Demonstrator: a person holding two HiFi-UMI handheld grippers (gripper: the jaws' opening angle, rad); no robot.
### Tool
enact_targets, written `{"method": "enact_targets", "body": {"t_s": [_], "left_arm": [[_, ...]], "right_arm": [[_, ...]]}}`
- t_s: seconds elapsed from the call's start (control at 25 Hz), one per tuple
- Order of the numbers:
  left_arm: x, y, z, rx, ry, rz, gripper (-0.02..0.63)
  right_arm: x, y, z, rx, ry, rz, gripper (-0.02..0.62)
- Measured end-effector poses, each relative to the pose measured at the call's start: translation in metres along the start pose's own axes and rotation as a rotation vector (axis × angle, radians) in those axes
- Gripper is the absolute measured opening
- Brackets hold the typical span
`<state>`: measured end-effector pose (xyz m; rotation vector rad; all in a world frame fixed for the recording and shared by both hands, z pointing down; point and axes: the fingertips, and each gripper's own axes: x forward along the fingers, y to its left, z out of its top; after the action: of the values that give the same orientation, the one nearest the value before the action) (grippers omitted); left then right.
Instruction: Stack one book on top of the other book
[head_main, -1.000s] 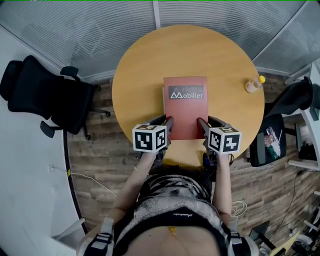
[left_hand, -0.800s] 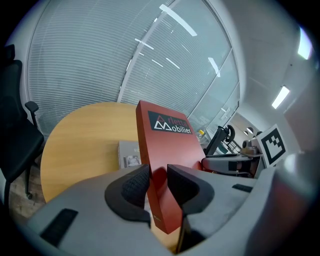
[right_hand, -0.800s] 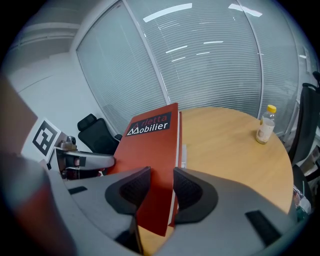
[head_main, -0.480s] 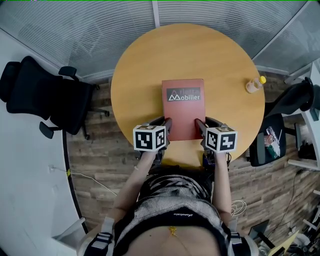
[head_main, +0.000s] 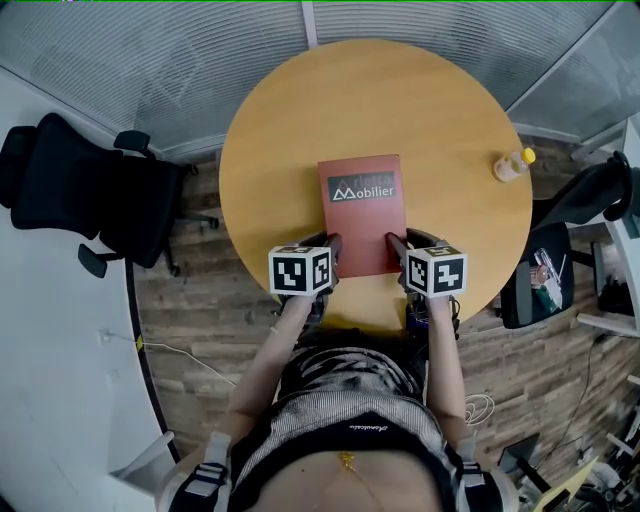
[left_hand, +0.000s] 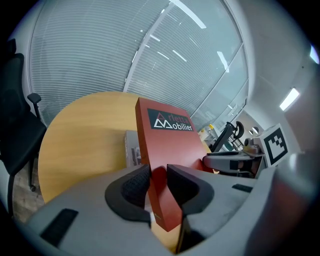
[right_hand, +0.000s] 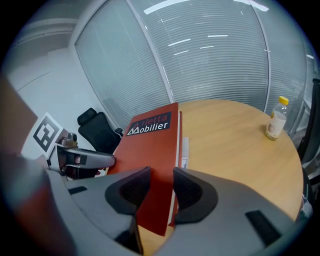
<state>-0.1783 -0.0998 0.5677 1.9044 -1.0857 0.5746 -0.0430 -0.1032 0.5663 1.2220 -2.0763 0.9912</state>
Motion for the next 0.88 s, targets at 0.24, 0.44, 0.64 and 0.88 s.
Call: {"method": "enact_targets", "body": {"t_s": [0.24, 0.44, 0.64, 0.88], "left_arm": [[0.009, 0.005, -0.007, -0.009, 0.026, 0.012, 0.101], [0.016, 0.013, -0.013, -0.013, 0.049, 0.018, 0.101], [0.024, 0.016, -0.02, -0.015, 0.067, 0.022, 0.101], [0.032, 0.021, -0.025, -0.021, 0.084, 0.018, 0.101]], "right_arm": [[0.011, -0.005, -0.009, 0.018, 0.027, 0.002, 0.152], [0.02, -0.007, -0.016, 0.036, 0.046, 0.001, 0.152], [0.028, -0.011, -0.025, 0.039, 0.065, -0.003, 0.152], [0.036, -0.015, -0.03, 0.04, 0.08, -0.009, 0.152]]}}
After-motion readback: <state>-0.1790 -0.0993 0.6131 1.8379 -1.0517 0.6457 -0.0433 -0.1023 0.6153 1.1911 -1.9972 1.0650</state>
